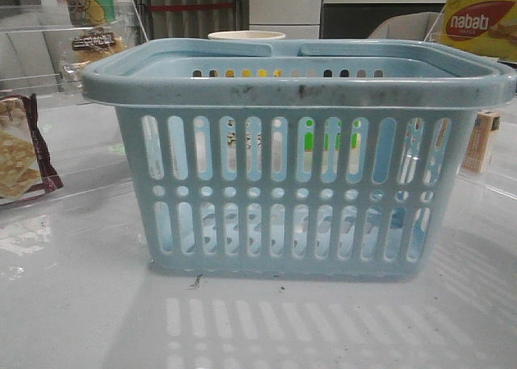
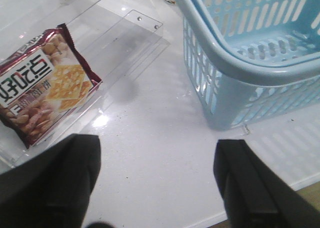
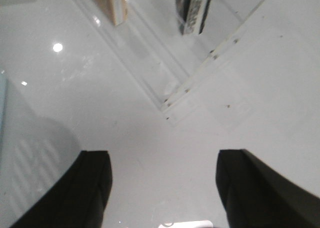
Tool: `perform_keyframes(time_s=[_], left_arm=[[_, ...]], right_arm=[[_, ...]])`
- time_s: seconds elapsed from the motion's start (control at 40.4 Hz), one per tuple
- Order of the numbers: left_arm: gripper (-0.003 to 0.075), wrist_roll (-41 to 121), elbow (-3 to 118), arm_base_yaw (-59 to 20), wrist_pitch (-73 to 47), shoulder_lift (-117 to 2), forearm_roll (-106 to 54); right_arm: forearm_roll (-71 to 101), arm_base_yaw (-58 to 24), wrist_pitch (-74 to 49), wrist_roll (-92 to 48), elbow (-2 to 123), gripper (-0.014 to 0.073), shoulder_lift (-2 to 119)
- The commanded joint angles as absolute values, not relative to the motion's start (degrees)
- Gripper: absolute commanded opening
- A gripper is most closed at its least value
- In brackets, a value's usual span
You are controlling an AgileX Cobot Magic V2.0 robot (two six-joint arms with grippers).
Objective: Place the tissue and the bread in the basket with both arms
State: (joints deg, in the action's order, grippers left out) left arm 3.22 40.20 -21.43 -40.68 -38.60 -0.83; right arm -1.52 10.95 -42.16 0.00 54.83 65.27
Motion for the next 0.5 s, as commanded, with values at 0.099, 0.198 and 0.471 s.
perform_keyframes(time_s=[0.099, 0.198, 0.471], left_arm=[[0.0529, 3.3, 41.8, -22.8, -36.1, -38.8, -1.1], [0.0529, 3.3, 41.8, -22.8, -36.1, -38.8, -1.1], [0.0529, 3.3, 41.8, -22.8, -36.1, -38.8, -1.1]], right_arm=[[-1.8, 11.6, -39.9, -0.3, 66.7, 0.0551, 73.6], [-2.3, 11.6, -40.2, -1.0, 71.1, 0.0551, 78.1], [-6.4, 11.6, -40.4, -1.6, 79.4, 0.0551, 88.8]])
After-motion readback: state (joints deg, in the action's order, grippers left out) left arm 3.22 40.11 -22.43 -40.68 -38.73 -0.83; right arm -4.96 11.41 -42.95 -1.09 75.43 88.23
